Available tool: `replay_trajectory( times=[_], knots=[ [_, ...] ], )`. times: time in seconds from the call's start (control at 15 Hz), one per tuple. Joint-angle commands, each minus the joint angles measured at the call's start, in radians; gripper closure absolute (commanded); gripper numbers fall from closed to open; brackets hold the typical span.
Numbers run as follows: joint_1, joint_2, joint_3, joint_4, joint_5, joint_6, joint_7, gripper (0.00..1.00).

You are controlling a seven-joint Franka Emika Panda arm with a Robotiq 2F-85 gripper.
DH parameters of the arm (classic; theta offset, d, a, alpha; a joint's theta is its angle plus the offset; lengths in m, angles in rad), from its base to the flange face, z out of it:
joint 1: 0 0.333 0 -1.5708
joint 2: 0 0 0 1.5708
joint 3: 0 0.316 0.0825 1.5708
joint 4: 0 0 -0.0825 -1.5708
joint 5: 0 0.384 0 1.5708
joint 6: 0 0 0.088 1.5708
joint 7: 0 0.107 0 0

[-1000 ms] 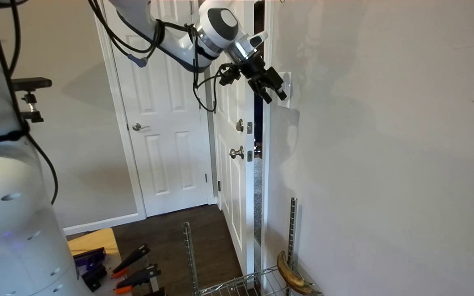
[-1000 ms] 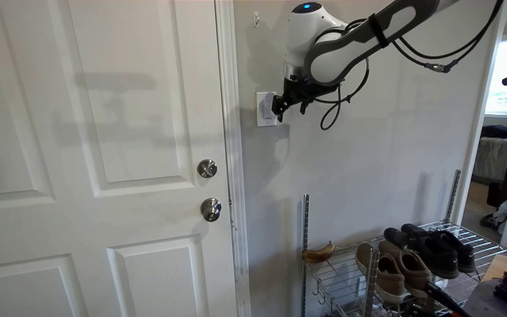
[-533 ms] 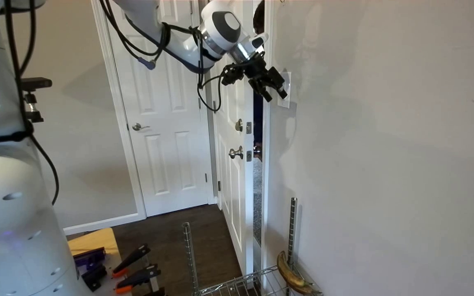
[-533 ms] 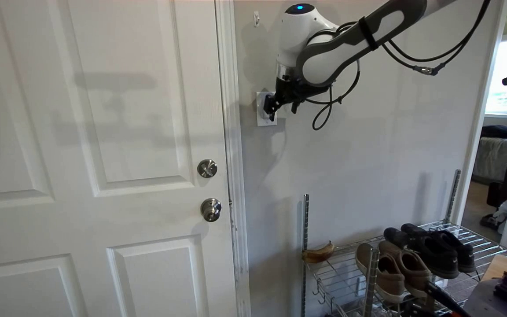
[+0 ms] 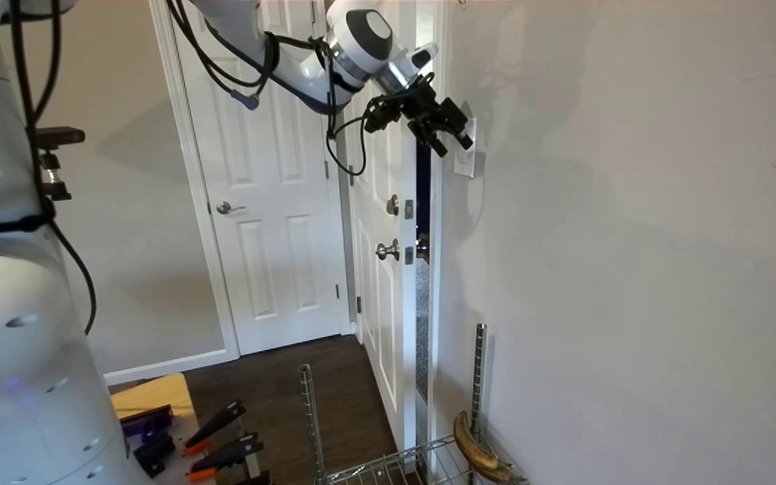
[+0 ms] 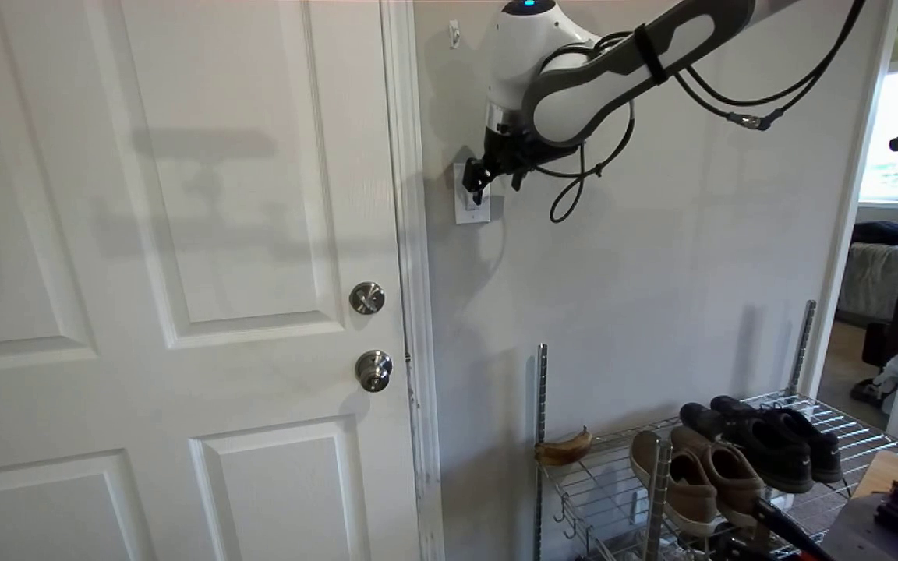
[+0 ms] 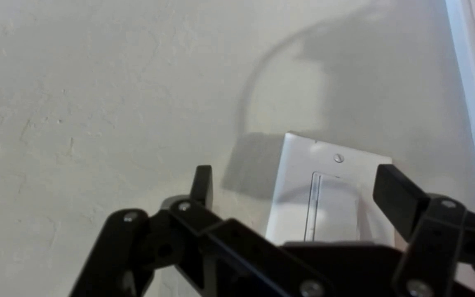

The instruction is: Turn off the light switch

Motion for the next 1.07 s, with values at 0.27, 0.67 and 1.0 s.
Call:
replay_trajectory(
  times=[0.27,0.67,1.0],
  knots=[
    [0.003,0.075,-0.009,0.087,-0.049,-0.006,-0.025,0.0],
    [-0.005,0.087,-0.046,0.079,-0.049,-0.022,-0.008,0.0],
    [0.002,0.076,-0.04,0.079,-0.027,-0.019,-0.026,0.0]
  ],
)
